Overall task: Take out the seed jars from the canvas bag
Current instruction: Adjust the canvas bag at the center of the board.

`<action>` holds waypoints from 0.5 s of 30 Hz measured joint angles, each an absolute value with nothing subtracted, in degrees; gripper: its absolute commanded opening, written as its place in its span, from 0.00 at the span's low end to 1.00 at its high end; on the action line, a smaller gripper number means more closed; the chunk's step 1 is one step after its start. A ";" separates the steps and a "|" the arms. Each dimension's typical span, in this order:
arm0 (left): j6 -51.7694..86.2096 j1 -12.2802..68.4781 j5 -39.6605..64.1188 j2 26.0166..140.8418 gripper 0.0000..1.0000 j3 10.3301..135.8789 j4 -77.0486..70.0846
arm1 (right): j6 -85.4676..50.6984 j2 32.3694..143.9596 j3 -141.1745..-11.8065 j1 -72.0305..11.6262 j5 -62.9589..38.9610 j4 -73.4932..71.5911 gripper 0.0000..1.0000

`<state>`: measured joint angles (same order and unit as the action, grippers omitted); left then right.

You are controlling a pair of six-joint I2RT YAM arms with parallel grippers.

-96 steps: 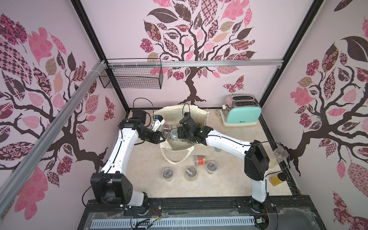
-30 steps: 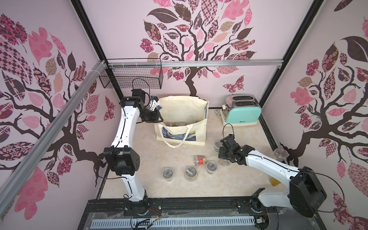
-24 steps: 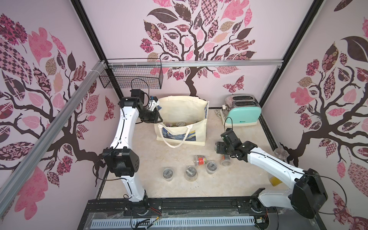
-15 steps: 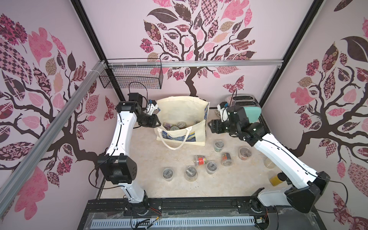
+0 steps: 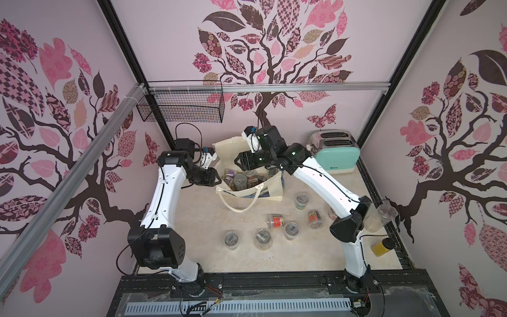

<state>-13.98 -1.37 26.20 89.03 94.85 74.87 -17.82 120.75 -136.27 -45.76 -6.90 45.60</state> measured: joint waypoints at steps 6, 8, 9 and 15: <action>-15.29 -4.19 29.74 86.96 0.62 97.65 78.81 | -18.00 123.55 -132.99 -46.02 -0.19 48.82 0.63; -15.29 -5.76 31.35 86.59 0.67 99.79 79.18 | -17.96 122.80 -129.16 -46.02 1.19 47.83 0.63; -15.09 -6.48 31.86 86.17 0.72 100.47 78.94 | -17.98 122.04 -125.99 -46.04 1.58 46.78 0.62; -13.91 -6.83 30.94 85.65 0.91 102.17 74.70 | -18.33 116.99 -111.74 -46.37 0.27 43.09 0.62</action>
